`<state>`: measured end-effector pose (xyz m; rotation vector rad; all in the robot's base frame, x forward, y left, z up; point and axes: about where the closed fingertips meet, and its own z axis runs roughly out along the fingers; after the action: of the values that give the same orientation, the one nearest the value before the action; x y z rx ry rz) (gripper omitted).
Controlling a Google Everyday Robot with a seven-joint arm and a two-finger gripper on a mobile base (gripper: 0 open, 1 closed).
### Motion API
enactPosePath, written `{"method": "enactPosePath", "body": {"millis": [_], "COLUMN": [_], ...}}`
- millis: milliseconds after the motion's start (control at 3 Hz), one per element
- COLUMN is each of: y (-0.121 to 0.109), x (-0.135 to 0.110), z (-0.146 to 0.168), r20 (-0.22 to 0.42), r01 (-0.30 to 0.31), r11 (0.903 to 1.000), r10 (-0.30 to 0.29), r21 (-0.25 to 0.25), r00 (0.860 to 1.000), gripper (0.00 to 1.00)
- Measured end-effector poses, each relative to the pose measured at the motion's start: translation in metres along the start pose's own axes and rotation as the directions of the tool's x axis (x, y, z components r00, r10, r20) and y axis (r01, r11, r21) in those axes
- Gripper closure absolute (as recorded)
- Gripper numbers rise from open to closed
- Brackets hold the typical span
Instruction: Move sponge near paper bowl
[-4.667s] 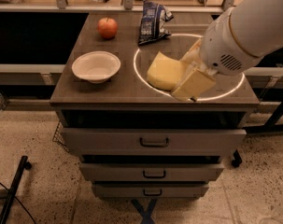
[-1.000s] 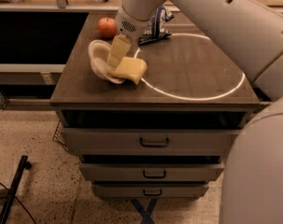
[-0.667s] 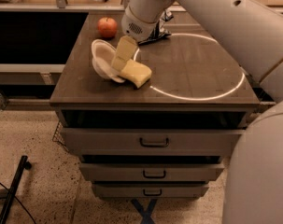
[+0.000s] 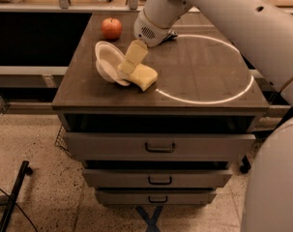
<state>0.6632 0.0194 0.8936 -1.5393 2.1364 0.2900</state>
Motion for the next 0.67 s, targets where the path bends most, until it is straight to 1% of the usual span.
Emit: {"method": "enactPosePath", "body": {"millis": [333, 667], "y": [0.0026, 0.0060], "x": [0.0003, -0.0011], "z": [0.0006, -0.0093], "r20": [0.051, 0.100], "r01": [0.044, 0.120], "r11": [0.9983, 0.9895], "r10": [-0.042, -0.111], "r21": [-0.038, -0.081], "r00": [0.998, 0.989], "gripper": [0.00, 0.00]}}
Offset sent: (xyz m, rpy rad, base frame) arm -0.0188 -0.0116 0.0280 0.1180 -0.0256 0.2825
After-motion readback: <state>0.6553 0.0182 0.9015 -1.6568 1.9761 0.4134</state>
